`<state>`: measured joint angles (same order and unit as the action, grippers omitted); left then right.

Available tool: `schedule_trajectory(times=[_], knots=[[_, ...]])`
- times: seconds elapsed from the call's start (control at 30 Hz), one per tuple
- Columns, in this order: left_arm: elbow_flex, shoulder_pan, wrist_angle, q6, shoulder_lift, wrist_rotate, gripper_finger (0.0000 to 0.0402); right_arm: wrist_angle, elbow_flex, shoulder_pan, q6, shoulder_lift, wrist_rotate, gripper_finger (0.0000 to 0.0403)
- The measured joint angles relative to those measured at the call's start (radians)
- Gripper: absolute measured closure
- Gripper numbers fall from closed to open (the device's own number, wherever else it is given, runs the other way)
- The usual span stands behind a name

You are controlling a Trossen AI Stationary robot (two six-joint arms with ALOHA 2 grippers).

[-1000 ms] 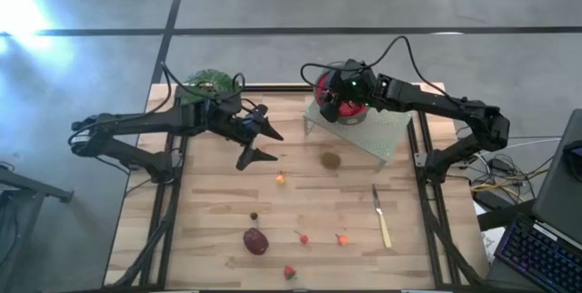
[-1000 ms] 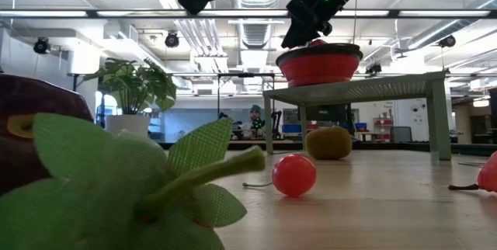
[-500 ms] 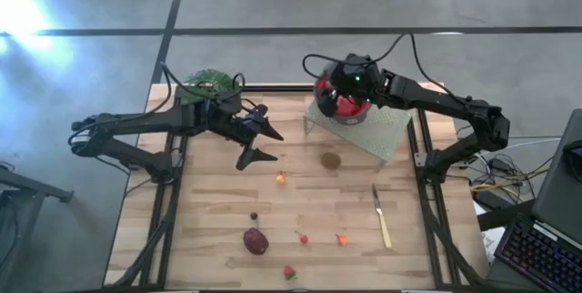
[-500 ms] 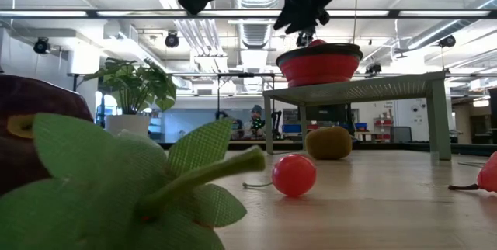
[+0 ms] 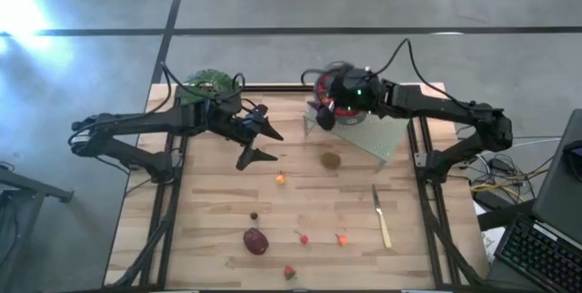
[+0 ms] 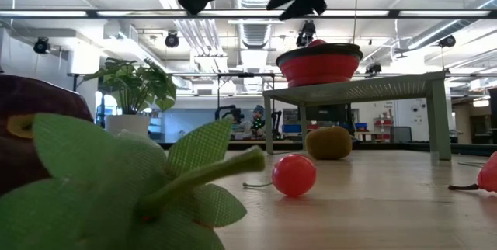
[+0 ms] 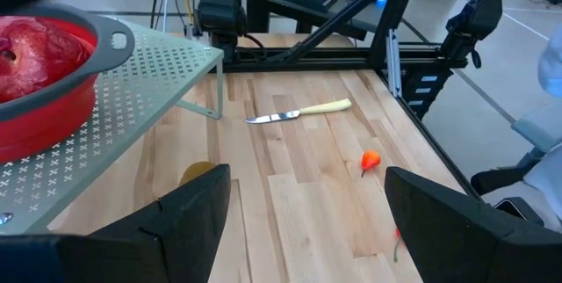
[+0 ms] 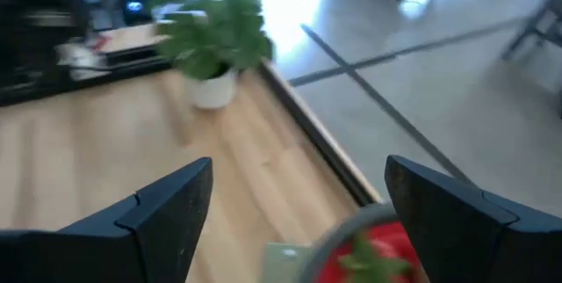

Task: Pick & Place Fruit
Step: Put the yellow pear into the red strainer bowl

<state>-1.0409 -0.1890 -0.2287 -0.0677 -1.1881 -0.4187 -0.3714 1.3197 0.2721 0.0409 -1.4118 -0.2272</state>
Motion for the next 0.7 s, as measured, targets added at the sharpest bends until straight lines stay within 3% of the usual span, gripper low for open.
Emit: schedule_trajectory(times=[0.37, 0.7], knots=[[0.0, 0.0, 0.0, 0.0, 0.0, 0.0, 0.0093, -0.182, 0.0, -0.263, 0.036, 0.054, -0.017, 0.0116], [0.0, 0.0, 0.0, 0.0, 0.0, 0.0, 0.0093, -0.446, -0.004, -0.533, 0.315, 0.037, -0.086, 0.016]])
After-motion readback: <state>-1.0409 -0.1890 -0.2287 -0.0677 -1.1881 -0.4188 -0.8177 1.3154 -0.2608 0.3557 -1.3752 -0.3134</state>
